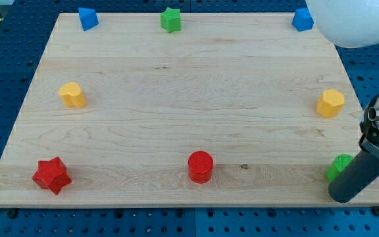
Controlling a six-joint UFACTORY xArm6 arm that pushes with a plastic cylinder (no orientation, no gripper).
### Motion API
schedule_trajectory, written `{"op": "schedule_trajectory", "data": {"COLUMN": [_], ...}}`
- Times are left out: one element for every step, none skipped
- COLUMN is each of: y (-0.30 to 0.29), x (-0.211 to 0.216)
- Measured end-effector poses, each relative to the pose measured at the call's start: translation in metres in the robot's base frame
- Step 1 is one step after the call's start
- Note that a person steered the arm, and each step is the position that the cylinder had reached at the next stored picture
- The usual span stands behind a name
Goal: Move the green star towards the center of the board
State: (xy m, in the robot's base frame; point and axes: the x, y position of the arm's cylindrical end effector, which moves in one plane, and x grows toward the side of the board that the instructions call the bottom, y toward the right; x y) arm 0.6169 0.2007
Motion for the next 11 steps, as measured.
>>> {"op": "schedule_trajectory", "data": {"y": [-0.072,-0.117,-0.161,-0.215,-0.278,-0.321,-0.327,-0.324,-0.304,-0.296,-0.281], "x": [-0.039,-0.107,-0.182,-0.263,-0.319,-0.378,-0.42,-0.426,-0.425,-0.424,-0.425]}}
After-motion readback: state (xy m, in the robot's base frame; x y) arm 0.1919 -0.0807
